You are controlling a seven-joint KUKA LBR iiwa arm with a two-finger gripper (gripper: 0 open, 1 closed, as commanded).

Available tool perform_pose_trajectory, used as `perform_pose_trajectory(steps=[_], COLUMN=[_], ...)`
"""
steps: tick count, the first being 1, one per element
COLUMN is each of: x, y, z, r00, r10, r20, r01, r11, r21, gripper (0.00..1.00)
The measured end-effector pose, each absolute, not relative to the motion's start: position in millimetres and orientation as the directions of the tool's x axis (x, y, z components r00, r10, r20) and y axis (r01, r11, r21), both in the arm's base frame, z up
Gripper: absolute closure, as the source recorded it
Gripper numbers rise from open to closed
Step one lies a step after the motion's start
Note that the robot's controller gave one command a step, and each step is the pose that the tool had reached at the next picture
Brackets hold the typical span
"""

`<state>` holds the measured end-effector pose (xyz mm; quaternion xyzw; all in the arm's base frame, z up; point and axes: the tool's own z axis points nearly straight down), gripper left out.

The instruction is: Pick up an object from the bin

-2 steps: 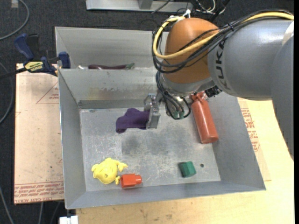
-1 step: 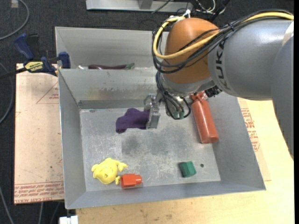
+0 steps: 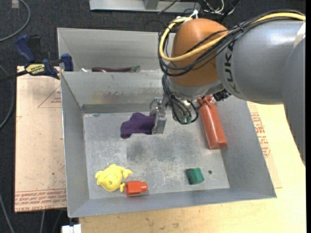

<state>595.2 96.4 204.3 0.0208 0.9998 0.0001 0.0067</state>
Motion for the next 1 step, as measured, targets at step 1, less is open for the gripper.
perform_pose_trajectory(steps=[1], x=[595.2], y=[96.4], z=[204.3], r00=[-0.999], r10=[0.042], r20=[-0.013], r01=[0.042], r11=[0.999], r21=[0.0], gripper=[1.0])
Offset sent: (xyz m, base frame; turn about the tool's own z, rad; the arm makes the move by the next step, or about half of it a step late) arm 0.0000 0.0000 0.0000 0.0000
